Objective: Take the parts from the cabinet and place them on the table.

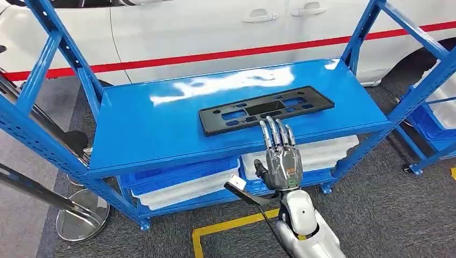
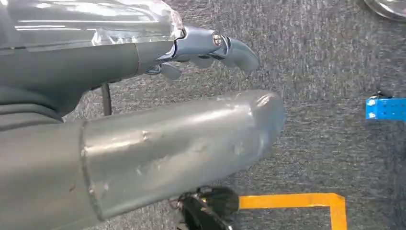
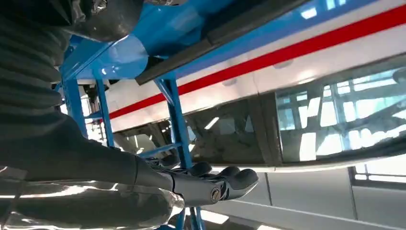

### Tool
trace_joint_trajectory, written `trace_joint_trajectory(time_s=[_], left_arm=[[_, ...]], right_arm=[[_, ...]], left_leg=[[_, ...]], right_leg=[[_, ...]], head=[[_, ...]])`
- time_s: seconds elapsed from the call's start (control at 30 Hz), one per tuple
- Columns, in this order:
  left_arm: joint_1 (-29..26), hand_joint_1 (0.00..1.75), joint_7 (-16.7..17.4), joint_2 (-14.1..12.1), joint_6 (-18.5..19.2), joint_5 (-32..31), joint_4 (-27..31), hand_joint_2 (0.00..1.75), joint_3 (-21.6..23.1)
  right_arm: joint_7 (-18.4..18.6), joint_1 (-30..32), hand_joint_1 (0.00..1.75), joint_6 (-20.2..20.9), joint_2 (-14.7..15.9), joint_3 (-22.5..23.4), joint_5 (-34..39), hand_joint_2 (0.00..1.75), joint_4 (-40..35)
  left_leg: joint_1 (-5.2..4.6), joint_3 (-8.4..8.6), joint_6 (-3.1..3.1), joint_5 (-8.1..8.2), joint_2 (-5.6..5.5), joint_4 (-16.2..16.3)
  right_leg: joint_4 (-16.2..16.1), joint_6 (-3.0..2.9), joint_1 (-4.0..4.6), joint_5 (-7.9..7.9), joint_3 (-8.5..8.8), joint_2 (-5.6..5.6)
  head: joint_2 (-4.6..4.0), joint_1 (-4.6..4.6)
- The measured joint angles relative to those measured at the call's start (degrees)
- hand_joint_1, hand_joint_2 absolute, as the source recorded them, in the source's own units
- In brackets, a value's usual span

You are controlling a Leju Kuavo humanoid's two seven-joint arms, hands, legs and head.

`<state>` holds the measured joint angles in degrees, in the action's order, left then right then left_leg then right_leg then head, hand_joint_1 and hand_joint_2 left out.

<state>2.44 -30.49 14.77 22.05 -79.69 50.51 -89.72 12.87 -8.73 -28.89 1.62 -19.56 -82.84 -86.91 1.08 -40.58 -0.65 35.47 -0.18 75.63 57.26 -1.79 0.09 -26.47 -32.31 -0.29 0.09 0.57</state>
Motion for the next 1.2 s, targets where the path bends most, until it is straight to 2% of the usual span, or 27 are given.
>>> trace_joint_trajectory(time_s=[0.03, 0.07, 0.13, 0.17, 0.2, 0.3, 0.37, 0.4, 0.47, 0.5, 0.53, 0.57, 0.67, 0.7, 0.73, 0.77, 0.8, 0.83, 0.87, 0.93, 1.0, 1.03, 1.07, 1.1, 1.13, 1.17, 1.2], left_arm=[[-0.03, 0.0, 0.13, -0.32, -0.41, -0.04, -0.98, 0.0, 0.0], [-0.01, 0.0, 0.35, -0.65, -0.94, -0.09, -1.95, 0.0, 0.02], [0.11, 0.0, 0.57, -1.44, -1.96, -0.09, -3.84, 0.0, 0.07], [0.12, 0.0, 0.57, -1.76, -2.53, -0.09, -4.62, 0.0, 0.07], [0.32, 0.0, 0.55, -2.32, -3.14, -0.07, -5.72, 0.0, 0.11], [0.39, 0.0, 0.65, -3.3, -4.19, -0.04, -8.06, 0.0, 0.39], [0.5, 0.0, 0.79, -3.49, -4.61, 0.0, -9.28, 0.0, 0.65], [0.55, 0.0, 0.85, -3.58, -4.72, 0.02, -9.68, 0.0, 0.88], [0.6, 0.0, 0.9, -3.8, -4.74, 0.02, -10.45, 0.0, 1.09], [0.59, 0.0, 0.96, -3.89, -4.74, 0.02, -10.77, 0.0, 1.16], [0.55, 0.0, 1.03, -3.93, -4.74, 0.02, -11.01, 0.0, 1.22], [0.5, 0.0, 1.03, -3.95, -4.74, 0.02, -11.28, 0.0, 1.25], [0.56, 0.0, 1.05, -3.98, -4.76, 0.02, -11.8, 0.0, 1.38], [0.6, 0.0, 1.12, -3.98, -4.81, 0.02, -11.95, 0.0, 1.38], [0.72, 0.0, 1.16, -4.0, -4.83, 0.0, -12.08, 0.0, 1.38], [0.72, 0.0, 1.25, -4.11, -4.85, 0.0, -12.13, 0.0, 1.4], [0.64, 0.0, 1.27, -4.13, -4.87, 0.02, -12.22, 0.0, 1.4], [0.63, 0.0, 1.38, -4.15, -4.89, 0.0, -12.22, 0.0, 1.4], [0.72, 0.0, 1.51, -4.15, -4.89, 0.0, -12.26, 0.0, 1.46], [0.9, 0.0, 1.62, -4.19, -4.92, 0.02, -12.3, 0.0, 1.49], [0.62, 0.0, 1.88, -4.24, -4.92, 0.0, -12.3, 0.0, 1.49], [0.4, 0.0, 1.99, -4.24, -4.92, -0.02, -12.3, 0.0, 1.49], [0.26, 0.0, 2.06, -4.24, -4.9, -0.07, -12.3, 0.0, 1.49], [0.16, 0.0, 2.08, -4.24, -4.87, -0.07, -12.3, 0.0, 1.53], [0.11, 0.0, 2.16, -4.24, -4.87, -0.09, -12.3, 0.0, 1.57], [-0.05, 0.0, 2.21, -4.24, -4.87, -0.07, -12.28, 0.0, 1.57], [-0.2, 0.0, 2.21, -4.33, -4.83, -0.09, -12.26, 0.0, 1.57]], right_arm=[[0.0, 0.0, 0.0, 0.06, 0.02, -0.04, -0.22, 1.75, 0.48], [0.0, -0.08, 0.0, 0.3, 0.04, -0.11, -0.57, 1.75, 0.88], [0.07, -0.31, 0.0, 0.85, 0.15, -0.26, -1.03, 1.75, 1.62], [0.07, -0.38, 0.0, 0.79, 0.17, -0.39, -1.05, 1.75, 1.95], [0.11, -0.57, 0.0, 0.72, 0.24, -0.48, -1.05, 1.75, 2.34], [0.22, -0.81, 0.0, 1.29, 0.31, -0.92, -1.1, 1.75, 2.95], [0.42, -1.0, 0.0, 1.95, 0.31, -1.22, -1.12, 1.75, 3.22], [0.48, -1.27, 0.0, 2.03, 0.35, -1.38, -1.16, 1.75, 3.26], [0.66, -1.31, 0.0, 2.01, 0.37, -1.53, -1.23, 1.75, 3.5], [0.7, -1.22, 0.0, 2.01, 0.37, -1.66, -1.25, 1.75, 3.68], [0.72, -1.2, 0.0, 2.01, 0.37, -1.84, -1.27, 1.75, 3.83], [0.74, -1.21, 0.0, 2.01, 0.37, -1.9, -1.27, 1.75, 3.98], [0.74, -1.3, 0.0, 2.01, 0.44, -1.92, -1.29, 1.75, 4.16], [0.76, -1.32, 0.0, 2.05, 0.57, -1.92, -1.29, 1.75, 4.33], [0.76, -1.38, 0.0, 2.14, 0.59, -1.97, -1.29, 1.75, 4.4], [0.77, -1.26, 0.0, 2.19, 0.59, -2.03, -1.27, 1.75, 4.42], [0.76, -1.23, 0.0, 2.19, 0.61, -2.12, -1.18, 1.75, 4.53], [0.83, -1.29, 0.0, 2.19, 0.68, -2.14, -1.03, 1.75, 4.55], [0.94, -1.22, 0.0, 2.21, 0.66, -2.23, -0.85, 1.75, 4.53], [0.94, -1.54, 0.0, 2.34, 0.68, -2.36, -0.64, 1.75, 4.55], [0.94, -1.39, 0.0, 2.67, 0.68, -2.54, -0.55, 1.75, 4.55], [0.94, -1.34, 0.0, 3.04, 0.68, -2.73, -0.55, 1.75, 4.57], [0.94, -1.32, 0.0, 3.24, 0.68, -2.86, -0.55, 1.75, 4.57], [0.94, -1.35, 0.0, 3.48, 0.68, -3.04, -0.57, 1.75, 4.55], [0.94, -1.36, 0.0, 3.58, 0.68, -3.17, -0.59, 1.75, 4.55], [0.94, -1.37, 0.0, 3.78, 0.68, -3.28, -0.66, 1.75, 4.57], [0.94, -1.4, 0.0, 4.13, 0.68, -3.32, -0.83, 1.75, 4.59]], left_leg=[[0.0, -0.45, 0.0, -0.92, 0.01, 0.53], [0.0, 0.55, 0.09, -2.98, 0.01, -1.89], [-0.01, 5.45, 0.49, -8.38, 0.03, -11.93], [-0.1, 7.21, 0.97, -8.65, 0.07, -15.91], [-0.52, 7.63, 1.34, -7.84, 0.09, -16.74], [-0.57, 7.52, 2.13, -7.8, -0.06, -16.93], [-0.19, 8.77, 2.73, -7.87, -0.11, -17.44], [-0.11, 9.0, 2.97, -7.81, -0.08, -17.48], [-0.11, 9.23, 3.12, -7.44, -0.08, -17.44], [-0.11, 9.43, 3.09, -7.16, -0.09, -17.43], [-0.1, 9.76, 2.99, -6.85, -0.14, -17.42], [-0.05, 10.3, 2.81, -6.44, -0.18, -17.43], [0.09, 12.6, 2.17, -4.85, -0.3, -17.57], [-0.01, 12.98, 1.83, -4.56, -0.3, -17.66], [0.03, 12.82, 1.38, -4.26, -0.27, -17.86], [0.03, 13.06, 0.87, -3.87, -0.19, -18.59], [-0.12, 13.69, 0.37, -4.8, -0.18, -17.58], [-0.15, 14.39, 0.05, -4.7, -0.15, -17.71], [0.07, 13.78, 0.14, -4.4, -0.07, -15.97], [0.1, 9.2, -0.2, -3.99, -0.08, -7.74], [-0.01, 3.76, -0.45, 0.42, -0.1, -0.92], [0.0, 1.95, -0.3, 2.38, -0.09, 0.2], [-0.01, 1.15, -0.07, 2.73, -0.09, -0.72], [-0.02, 1.25, 0.05, 1.48, -0.09, -3.73], [-0.15, 1.83, 0.57, -1.77, -0.09, -7.85], [-0.41, 2.37, 1.14, -6.67, -0.08, -12.04], [-0.69, 2.14, 1.78, -13.48, -0.06, -15.29]], right_leg=[[0.12, -0.07, 0.09, -0.12, 0.07, 0.02], [0.24, -0.02, 0.15, -0.29, 0.2, 0.05], [0.67, 0.24, 0.18, -0.87, 0.57, 0.15], [0.99, 0.49, 0.16, -1.27, 0.64, 0.11], [1.47, 1.03, 0.61, -1.65, 0.37, 0.16], [2.03, 2.06, 0.27, -0.99, 0.42, 0.29], [3.68, 2.66, 0.06, -1.92, 0.04, 0.35], [6.4, 3.11, -0.02, -3.4, -1.48, 0.31], [14.87, 3.68, -0.47, -7.3, -6.6, 0.31], [18.36, 3.83, -0.67, -8.24, -9.08, 0.3], [19.33, 3.94, -0.86, -7.72, -10.34, 0.3], [17.56, 4.07, -0.99, -5.65, -10.22, 0.26], [3.03, 3.38, -0.95, 3.85, -4.79, 0.23], [3.21, 3.03, -0.46, 1.75, -4.86, 0.18], [2.17, 2.53, -0.18, 0.76, -4.68, 0.21], [1.98, 1.99, -0.04, 1.5, -4.48, 0.25], [1.65, 1.47, -0.05, 1.33, -4.13, 0.3], [1.5, 0.82, -0.37, 1.29, -3.14, 0.41], [0.87, 0.58, -0.53, 1.15, -1.95, 0.41], [0.56, -0.23, -0.31, 0.27, -0.61, 0.29], [0.56, -0.44, -0.1, -0.98, 0.65, 0.32], [0.56, -0.49, 0.04, -1.64, 1.48, 0.4], [0.56, -0.47, 0.16, -2.35, 2.41, 0.53], [0.56, -0.43, 0.28, -3.21, 3.58, 0.6], [0.57, -0.35, 0.44, -3.99, 4.75, 0.57], [0.56, -0.28, 0.57, -4.83, 5.65, 0.52], [0.63, -0.21, 0.49, -5.46, 5.71, 0.5]], head=[[0.0, 0.02], [0.0, 0.02], [0.0, 0.02], [0.0, 0.02], [0.0, 0.02], [0.0, 0.02], [0.0, 0.04], [0.0, 0.02], [0.0, 0.02], [0.0, 0.02], [0.0, 0.02], [0.0, 0.02], [0.0, 0.04], [0.0, 0.02], [0.0, 0.11], [0.0, 0.07], [0.0, 0.04], [0.0, 0.09], [0.0, 0.04], [0.0, 0.04], [0.0, 0.07], [0.0, 0.04], [0.0, 0.07], [0.0, 0.04], [0.0, 0.04], [0.0, 0.07], [0.0, 0.07]])
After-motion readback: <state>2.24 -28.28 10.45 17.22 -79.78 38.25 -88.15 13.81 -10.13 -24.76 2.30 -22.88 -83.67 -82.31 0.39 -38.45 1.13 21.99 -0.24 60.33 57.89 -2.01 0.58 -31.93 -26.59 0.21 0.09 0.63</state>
